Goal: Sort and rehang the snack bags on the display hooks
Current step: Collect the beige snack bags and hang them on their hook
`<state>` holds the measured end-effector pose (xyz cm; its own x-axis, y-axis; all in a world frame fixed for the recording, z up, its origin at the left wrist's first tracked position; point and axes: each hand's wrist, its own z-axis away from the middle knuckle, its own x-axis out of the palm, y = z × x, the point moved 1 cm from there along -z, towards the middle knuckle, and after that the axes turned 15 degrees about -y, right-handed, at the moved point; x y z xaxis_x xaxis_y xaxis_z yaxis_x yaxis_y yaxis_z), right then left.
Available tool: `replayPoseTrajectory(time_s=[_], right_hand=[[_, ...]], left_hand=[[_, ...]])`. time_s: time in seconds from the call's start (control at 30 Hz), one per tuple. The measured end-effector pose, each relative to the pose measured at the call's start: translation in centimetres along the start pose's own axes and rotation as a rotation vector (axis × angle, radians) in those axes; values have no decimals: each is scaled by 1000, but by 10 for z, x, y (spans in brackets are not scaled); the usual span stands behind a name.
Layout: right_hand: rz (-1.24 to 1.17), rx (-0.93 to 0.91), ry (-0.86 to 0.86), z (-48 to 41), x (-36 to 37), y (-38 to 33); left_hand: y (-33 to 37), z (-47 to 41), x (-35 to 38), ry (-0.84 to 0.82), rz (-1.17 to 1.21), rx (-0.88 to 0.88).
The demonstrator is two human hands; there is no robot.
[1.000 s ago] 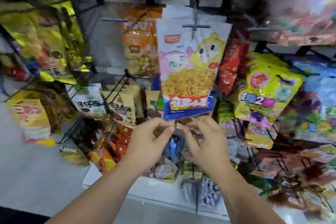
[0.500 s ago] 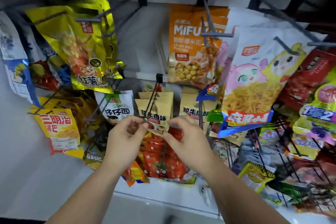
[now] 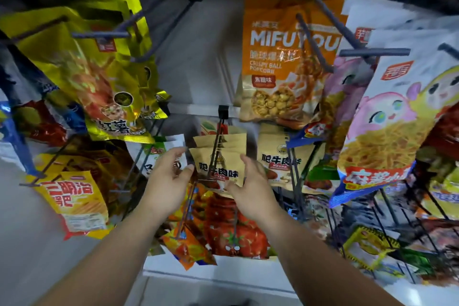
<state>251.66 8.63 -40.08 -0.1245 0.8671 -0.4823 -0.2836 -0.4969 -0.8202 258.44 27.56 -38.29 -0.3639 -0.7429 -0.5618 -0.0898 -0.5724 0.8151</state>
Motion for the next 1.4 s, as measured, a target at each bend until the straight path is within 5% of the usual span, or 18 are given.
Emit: replayPoseTrajectory(time_s=[0.23,0.4,0.7,1.07,1.4], right_hand=[[34,82,168,-33,-10,-12],[220,98,99,-51,-18,-21],[519,145,92,-52,-16,-23],[335,26,260,-27,7,3],[305,-135,354,-17,15,14]], left_hand=[[-5,-57,-6,-285,-296,70],[6,-84,-2,-410,-340,52],[-1,-80,3,-266,-368,129],[-25,-45,10,-104,-147,118],[-31,-33,17,-163,-113,37]])
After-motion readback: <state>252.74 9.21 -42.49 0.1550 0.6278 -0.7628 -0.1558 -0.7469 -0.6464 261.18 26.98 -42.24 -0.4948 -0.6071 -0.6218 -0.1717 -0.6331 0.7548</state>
